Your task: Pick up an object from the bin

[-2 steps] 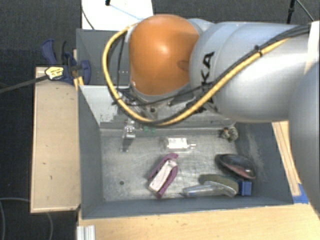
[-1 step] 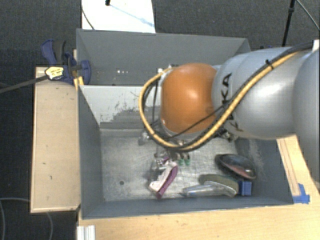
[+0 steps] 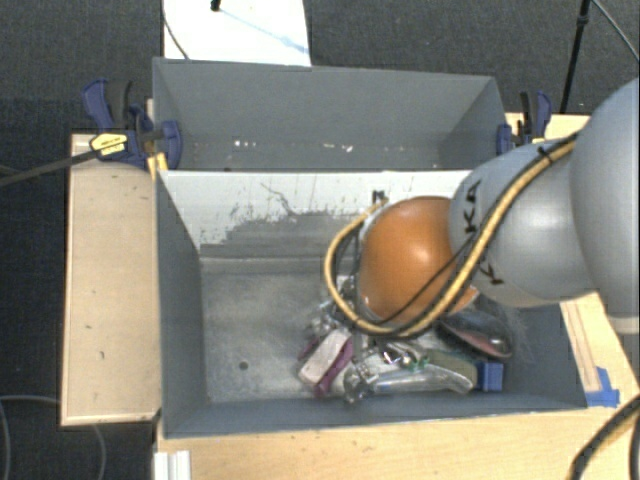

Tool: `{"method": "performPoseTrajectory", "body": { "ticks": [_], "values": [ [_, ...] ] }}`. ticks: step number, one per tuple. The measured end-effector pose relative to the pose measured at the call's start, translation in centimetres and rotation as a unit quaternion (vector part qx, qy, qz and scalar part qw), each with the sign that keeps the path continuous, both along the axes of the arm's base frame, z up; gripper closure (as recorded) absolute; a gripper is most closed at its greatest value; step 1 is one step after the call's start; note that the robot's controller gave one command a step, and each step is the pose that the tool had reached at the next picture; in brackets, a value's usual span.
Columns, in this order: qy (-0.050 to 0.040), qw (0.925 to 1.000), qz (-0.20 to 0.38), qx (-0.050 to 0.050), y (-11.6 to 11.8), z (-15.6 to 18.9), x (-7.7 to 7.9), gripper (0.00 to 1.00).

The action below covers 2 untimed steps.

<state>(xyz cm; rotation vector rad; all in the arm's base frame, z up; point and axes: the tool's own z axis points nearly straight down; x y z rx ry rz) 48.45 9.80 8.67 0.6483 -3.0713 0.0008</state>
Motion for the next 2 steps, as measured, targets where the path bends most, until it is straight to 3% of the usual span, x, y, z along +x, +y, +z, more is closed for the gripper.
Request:
{"method": "performPoseTrajectory", "body": {
  "ticks": [1,2],
  "values": [
    [-0.0022,1.0,-0.002,0.002,0.2,0.2,0.1,1.0],
    [-0.0055,1.0,-0.004,0.001,-0.1,11.8,0.7,1.0]
  ]
}}
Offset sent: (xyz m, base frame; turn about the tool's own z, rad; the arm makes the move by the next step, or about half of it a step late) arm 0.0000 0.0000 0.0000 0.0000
